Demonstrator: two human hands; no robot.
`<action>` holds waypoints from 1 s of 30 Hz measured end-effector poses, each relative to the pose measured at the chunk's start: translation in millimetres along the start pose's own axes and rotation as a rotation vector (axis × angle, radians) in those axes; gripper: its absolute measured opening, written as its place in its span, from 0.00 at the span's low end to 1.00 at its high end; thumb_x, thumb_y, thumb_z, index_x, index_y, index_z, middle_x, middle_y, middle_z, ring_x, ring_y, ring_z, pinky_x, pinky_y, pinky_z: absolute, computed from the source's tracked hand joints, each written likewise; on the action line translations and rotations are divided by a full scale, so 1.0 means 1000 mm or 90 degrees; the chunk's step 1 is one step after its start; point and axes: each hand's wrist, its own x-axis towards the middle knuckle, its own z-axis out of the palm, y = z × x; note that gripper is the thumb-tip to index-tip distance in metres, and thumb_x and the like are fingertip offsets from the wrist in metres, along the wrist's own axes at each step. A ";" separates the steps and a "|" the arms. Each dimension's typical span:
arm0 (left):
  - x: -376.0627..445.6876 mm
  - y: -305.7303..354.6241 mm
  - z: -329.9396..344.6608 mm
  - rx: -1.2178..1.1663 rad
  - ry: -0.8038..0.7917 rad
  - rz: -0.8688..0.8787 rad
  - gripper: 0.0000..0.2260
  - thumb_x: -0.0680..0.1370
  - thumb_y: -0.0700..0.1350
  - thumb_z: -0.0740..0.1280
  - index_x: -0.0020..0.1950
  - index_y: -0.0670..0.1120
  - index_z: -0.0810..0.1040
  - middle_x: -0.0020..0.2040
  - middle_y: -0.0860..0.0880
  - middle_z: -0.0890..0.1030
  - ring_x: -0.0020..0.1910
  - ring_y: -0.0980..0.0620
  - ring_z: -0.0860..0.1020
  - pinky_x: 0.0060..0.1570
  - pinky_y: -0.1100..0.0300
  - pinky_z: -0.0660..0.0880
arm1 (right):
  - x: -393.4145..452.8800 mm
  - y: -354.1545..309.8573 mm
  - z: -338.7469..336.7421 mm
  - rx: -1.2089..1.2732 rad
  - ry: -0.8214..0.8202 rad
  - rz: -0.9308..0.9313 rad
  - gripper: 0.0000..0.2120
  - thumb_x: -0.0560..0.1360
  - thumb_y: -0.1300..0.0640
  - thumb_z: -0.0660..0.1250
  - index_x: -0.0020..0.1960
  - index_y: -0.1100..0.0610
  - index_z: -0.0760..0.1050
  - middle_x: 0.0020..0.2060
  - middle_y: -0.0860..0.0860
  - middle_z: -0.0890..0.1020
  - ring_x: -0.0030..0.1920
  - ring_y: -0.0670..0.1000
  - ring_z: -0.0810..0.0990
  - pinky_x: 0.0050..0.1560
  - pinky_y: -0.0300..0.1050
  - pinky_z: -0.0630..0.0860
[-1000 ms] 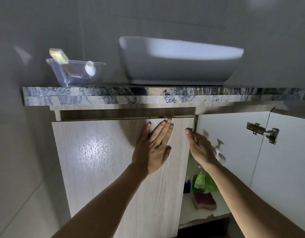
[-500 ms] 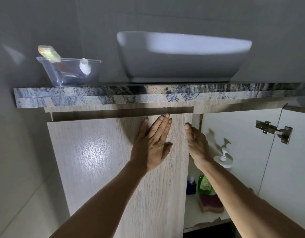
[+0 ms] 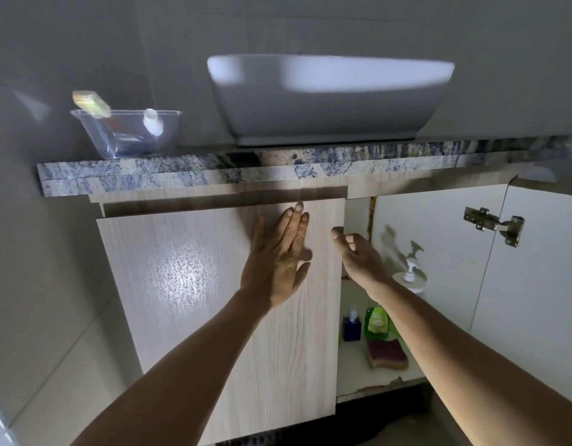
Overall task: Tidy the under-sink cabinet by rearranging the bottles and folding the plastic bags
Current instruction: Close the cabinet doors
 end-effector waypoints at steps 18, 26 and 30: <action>0.046 0.346 -0.102 -0.577 -0.219 0.184 0.35 0.80 0.61 0.53 0.78 0.44 0.42 0.79 0.47 0.45 0.78 0.50 0.47 0.76 0.53 0.46 | -0.181 0.025 -0.335 -0.587 0.311 0.020 0.21 0.77 0.51 0.64 0.67 0.58 0.66 0.66 0.55 0.72 0.66 0.56 0.71 0.66 0.51 0.68; 0.056 0.458 -0.139 -0.699 -0.256 0.190 0.39 0.78 0.57 0.62 0.78 0.46 0.42 0.79 0.47 0.43 0.78 0.45 0.48 0.74 0.49 0.53 | -0.191 0.050 -0.410 -0.446 0.322 0.223 0.12 0.77 0.50 0.61 0.55 0.58 0.71 0.49 0.54 0.78 0.55 0.60 0.77 0.55 0.54 0.74; 0.058 0.463 -0.134 -0.718 -0.265 0.157 0.40 0.78 0.55 0.64 0.78 0.44 0.41 0.79 0.46 0.42 0.78 0.45 0.48 0.74 0.50 0.55 | -0.190 0.066 -0.405 -0.283 0.369 0.187 0.12 0.78 0.52 0.63 0.59 0.55 0.72 0.54 0.53 0.80 0.53 0.54 0.77 0.57 0.51 0.73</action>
